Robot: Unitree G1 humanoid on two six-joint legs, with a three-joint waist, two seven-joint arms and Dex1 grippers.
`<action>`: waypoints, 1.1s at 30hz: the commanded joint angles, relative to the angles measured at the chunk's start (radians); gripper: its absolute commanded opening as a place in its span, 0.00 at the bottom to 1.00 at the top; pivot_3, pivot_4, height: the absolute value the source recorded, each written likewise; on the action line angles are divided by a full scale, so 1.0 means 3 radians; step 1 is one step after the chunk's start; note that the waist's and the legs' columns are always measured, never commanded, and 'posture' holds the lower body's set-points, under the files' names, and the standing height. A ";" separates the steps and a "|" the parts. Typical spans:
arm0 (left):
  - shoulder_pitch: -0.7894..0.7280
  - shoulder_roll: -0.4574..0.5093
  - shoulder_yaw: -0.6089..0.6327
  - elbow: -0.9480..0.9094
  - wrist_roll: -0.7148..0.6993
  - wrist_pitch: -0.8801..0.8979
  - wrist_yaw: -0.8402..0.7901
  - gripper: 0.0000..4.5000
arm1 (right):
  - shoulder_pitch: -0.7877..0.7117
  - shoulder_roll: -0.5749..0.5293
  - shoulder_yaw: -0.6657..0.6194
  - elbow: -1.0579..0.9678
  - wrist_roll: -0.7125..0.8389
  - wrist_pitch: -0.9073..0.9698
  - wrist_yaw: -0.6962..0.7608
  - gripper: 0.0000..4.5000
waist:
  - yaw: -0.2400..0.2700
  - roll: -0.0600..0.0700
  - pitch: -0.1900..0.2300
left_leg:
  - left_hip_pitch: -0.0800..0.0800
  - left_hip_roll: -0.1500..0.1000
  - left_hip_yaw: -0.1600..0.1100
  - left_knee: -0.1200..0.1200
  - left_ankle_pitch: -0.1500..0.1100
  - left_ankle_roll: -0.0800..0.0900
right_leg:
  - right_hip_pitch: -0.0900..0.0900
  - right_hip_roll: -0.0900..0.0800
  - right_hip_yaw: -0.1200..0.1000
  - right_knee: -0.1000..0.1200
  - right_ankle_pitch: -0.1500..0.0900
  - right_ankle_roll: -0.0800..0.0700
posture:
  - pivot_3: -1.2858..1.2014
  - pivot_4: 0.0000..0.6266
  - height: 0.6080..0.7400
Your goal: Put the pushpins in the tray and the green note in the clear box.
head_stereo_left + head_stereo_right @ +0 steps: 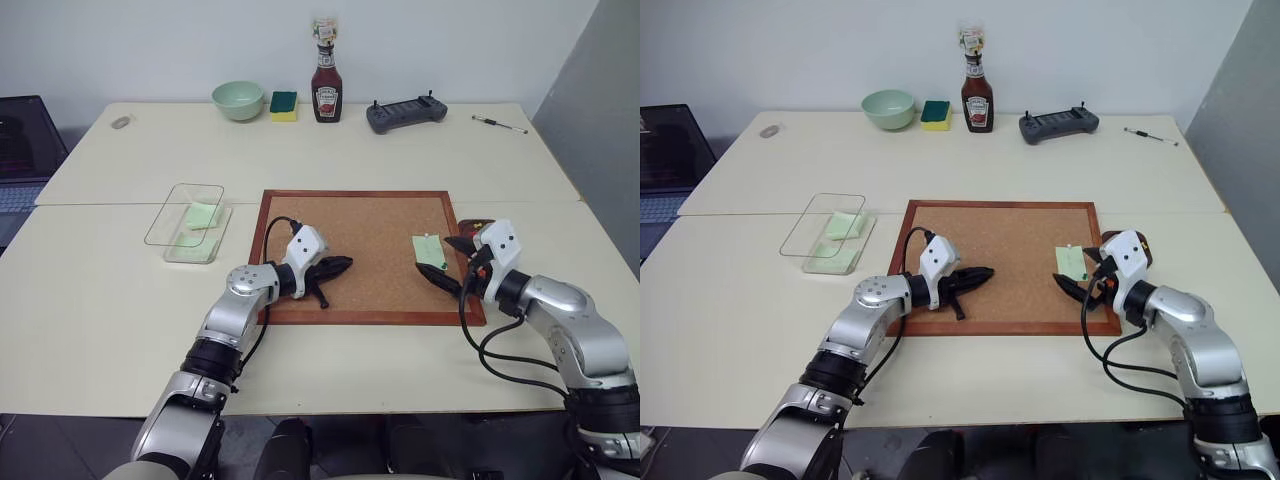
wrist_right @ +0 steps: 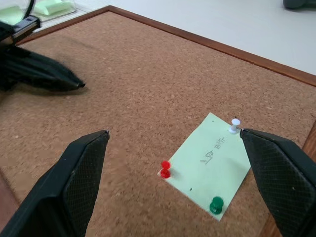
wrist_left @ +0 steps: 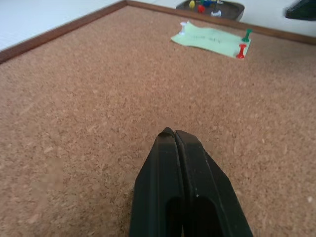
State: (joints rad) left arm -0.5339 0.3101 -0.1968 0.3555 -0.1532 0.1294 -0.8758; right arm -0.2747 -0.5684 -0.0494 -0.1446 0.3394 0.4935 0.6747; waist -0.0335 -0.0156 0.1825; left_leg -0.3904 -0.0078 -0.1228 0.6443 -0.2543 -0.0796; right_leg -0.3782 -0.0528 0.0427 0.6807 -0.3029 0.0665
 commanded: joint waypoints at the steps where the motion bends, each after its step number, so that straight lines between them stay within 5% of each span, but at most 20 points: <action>1: -0.0006 -0.0054 -0.0039 -0.0020 0.0037 -0.0073 -0.0021 0.01 | -0.0305 -0.0008 0.0082 0.0318 -0.0145 -0.0156 0.0040 1.00 | -0.0002 0.0000 0.0000 | 0.0000 0.0000 0.0001 0.0000 0.0000 0.0000 | -0.0001 0.0000 0.0001 0.0000 0.0000 0.0000 | 0.52 0.24 1.00; 11: 0.0041 -0.0094 -0.0064 -0.0081 0.0099 -0.0110 -0.0028 0.01 | -0.0971 0.0102 0.0300 0.1483 -0.0489 -0.0650 0.0190 1.00 | -0.0003 0.0001 -0.0001 | 0.0000 -0.0001 0.0000 0.0000 0.0000 0.0000 | -0.0001 -0.0001 0.0000 0.0000 0.0000 0.0000 | 0.52 0.24 1.00; 33: 0.0103 -0.0098 -0.0086 -0.0168 0.0137 -0.0070 -0.0046 0.00 | -0.1125 0.0144 0.0302 0.1815 -0.0655 -0.0971 0.0316 0.06 | -0.0008 0.0002 -0.0001 | -0.0001 -0.0001 0.0001 0.0000 0.0000 0.0000 | -0.0002 -0.0002 0.0001 0.0000 0.0000 0.0000 | 0.52 0.24 1.00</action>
State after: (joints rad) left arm -0.5119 0.2865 -0.2101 0.3255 -0.1139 0.1048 -0.8846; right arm -0.5830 -0.5281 0.0547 0.4176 0.1379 0.2243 0.7613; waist -0.0358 -0.0151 0.1822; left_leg -0.3906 -0.0081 -0.1225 0.6444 -0.2543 -0.0796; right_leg -0.3787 -0.0533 0.0430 0.6807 -0.3028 0.0664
